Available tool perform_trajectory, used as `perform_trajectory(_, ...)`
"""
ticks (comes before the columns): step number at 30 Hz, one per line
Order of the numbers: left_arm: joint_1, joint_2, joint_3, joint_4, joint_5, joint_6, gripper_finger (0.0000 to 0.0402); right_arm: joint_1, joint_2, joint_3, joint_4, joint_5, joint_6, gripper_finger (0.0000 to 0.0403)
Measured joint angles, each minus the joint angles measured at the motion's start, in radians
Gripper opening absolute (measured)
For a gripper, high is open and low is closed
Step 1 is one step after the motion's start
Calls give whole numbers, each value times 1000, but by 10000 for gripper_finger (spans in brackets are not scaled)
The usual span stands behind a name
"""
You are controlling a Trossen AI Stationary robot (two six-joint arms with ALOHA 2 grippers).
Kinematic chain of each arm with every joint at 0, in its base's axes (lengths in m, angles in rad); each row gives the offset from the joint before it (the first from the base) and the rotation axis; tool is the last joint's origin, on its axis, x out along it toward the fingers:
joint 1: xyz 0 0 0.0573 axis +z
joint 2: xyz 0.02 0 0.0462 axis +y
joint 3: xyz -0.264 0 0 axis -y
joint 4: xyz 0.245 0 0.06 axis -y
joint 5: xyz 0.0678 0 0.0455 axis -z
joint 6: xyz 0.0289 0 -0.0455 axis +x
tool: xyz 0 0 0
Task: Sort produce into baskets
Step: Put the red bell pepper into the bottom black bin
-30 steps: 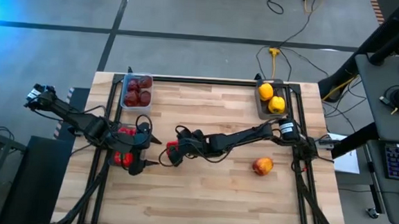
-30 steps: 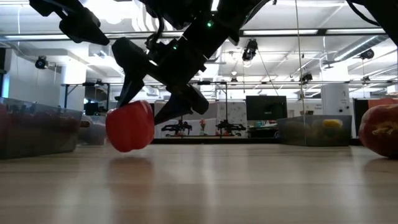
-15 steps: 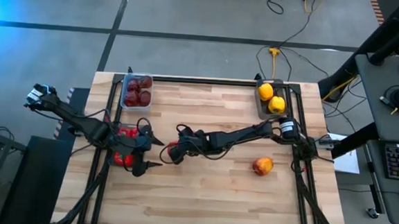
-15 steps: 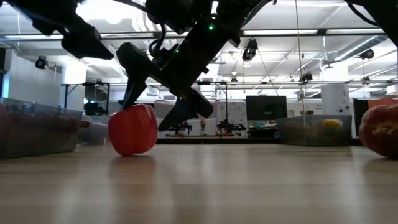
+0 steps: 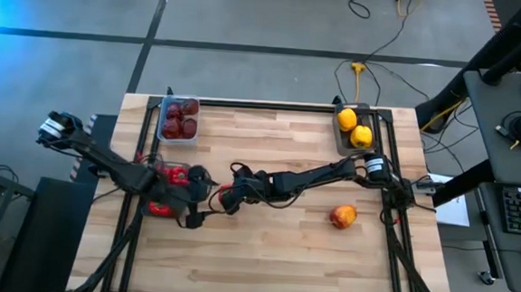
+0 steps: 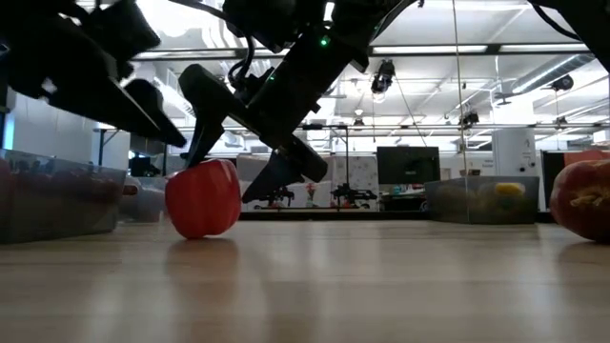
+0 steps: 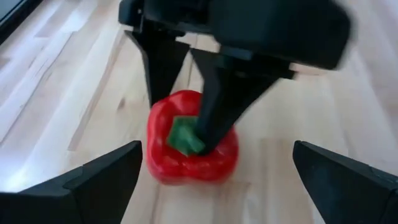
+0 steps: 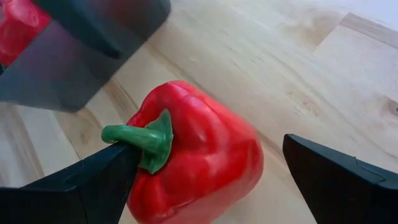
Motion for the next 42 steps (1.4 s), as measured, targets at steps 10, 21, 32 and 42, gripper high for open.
perform_trajectory(10, 71, 200, 11, 148, -105, 20, 400, 1, 1, 0, -3, -8, 9, 383)
perform_trajectory(21, 79, 370, 39, 238, -94, 23, 396, 3, 6, -4, -19, -14, 5, 383)
perform_trajectory(32, 80, 424, 70, 235, -105, -40, 324, 4, 2, -2, -51, -39, -4, 383)
perform_trajectory(42, 80, 248, 73, -38, -94, -35, 326, 24, -80, 190, -409, -138, -139, 383)
